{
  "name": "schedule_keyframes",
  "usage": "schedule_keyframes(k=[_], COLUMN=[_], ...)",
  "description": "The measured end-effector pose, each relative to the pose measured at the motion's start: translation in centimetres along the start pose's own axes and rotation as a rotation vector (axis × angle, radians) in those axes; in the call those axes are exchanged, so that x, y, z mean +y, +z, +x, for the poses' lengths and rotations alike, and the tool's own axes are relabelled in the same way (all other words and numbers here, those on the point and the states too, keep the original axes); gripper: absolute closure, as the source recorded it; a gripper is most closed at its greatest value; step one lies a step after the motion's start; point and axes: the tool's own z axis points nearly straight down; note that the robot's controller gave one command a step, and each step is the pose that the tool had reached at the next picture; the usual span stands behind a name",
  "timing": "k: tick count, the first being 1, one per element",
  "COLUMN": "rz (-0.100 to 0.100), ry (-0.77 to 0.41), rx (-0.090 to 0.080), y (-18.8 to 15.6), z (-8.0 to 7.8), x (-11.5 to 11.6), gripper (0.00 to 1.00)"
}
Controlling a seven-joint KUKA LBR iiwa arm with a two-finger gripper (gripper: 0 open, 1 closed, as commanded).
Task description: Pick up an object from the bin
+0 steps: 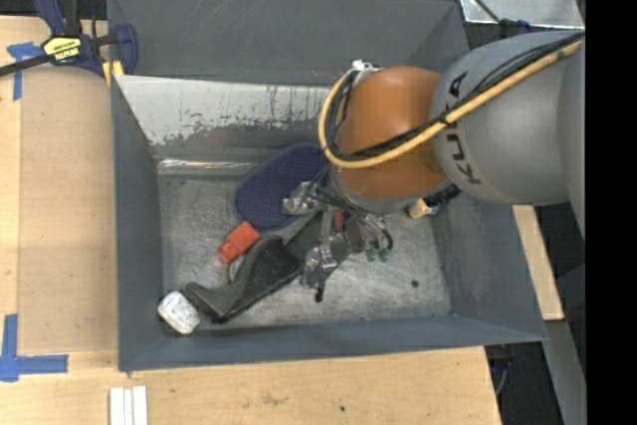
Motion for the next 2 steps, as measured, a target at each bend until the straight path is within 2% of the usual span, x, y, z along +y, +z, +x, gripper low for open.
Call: schedule_keyframes(k=[1,2], rz=[0.003,0.003], ry=[-0.070,-0.071], rx=[-0.007,-0.012], y=[5.20,5.21], z=[-0.44,-0.56], x=[2.24,2.28], gripper=[0.00,1.00])
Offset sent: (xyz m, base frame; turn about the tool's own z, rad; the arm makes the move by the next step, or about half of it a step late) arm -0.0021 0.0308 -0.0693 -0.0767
